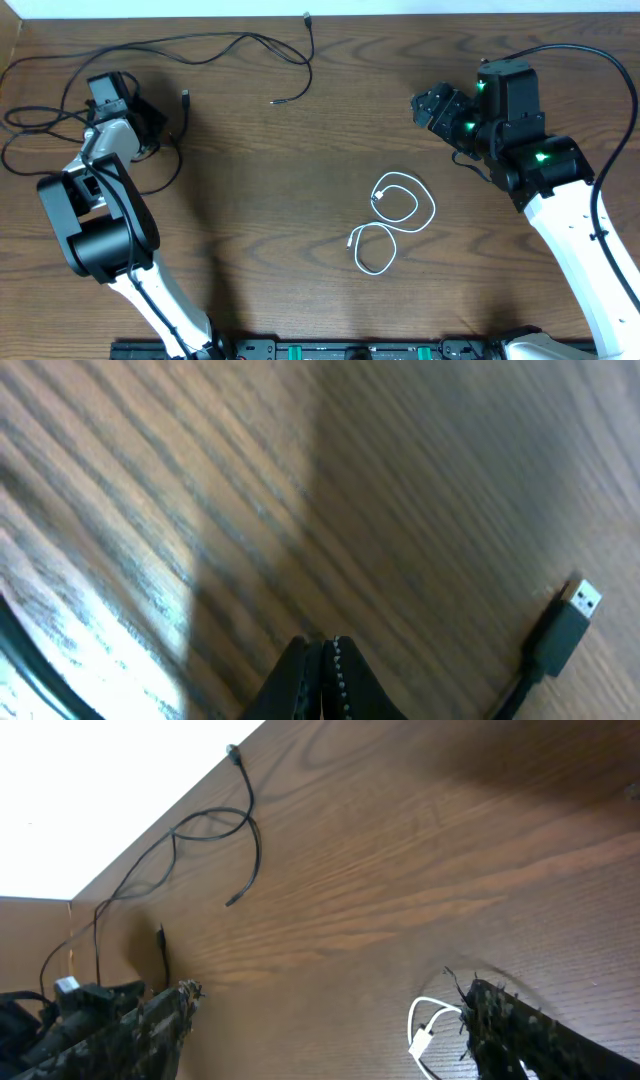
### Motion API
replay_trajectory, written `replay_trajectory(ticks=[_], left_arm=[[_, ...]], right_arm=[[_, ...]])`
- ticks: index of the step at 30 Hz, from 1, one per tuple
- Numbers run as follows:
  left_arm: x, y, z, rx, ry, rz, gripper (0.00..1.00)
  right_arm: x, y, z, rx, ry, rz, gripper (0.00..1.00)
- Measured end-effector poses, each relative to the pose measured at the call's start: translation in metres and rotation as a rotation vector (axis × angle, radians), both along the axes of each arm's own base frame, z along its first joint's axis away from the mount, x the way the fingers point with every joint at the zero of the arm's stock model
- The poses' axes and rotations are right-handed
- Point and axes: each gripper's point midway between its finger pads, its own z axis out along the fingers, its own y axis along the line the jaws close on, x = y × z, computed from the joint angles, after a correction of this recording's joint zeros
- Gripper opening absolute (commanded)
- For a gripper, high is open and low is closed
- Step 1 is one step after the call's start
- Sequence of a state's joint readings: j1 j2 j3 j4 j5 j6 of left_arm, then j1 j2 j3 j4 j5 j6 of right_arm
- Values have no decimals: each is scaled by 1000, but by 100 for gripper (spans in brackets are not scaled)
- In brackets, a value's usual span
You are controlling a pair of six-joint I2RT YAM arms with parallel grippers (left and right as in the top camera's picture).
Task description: Untangle cables
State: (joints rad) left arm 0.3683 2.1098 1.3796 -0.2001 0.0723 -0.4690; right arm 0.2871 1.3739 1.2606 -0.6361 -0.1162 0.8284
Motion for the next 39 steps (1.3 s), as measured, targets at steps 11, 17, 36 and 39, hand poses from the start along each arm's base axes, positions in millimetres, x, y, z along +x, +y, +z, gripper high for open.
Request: replay_trajectory(ticks=[11,17,36,39], left_arm=[[-3,-1,-2,38,28,-75,7],[12,4,8,101,-29,-127,8],[10,4,-10,99,9,-151,7],[4,2,-11,83,43,-153,7]], right_arm=[[0,0,0,0,0,0,85],[0,0,0,0,-1,0,83],[-2,5,1,25,7,22,82],[-2,6,1,28,8,25,82]])
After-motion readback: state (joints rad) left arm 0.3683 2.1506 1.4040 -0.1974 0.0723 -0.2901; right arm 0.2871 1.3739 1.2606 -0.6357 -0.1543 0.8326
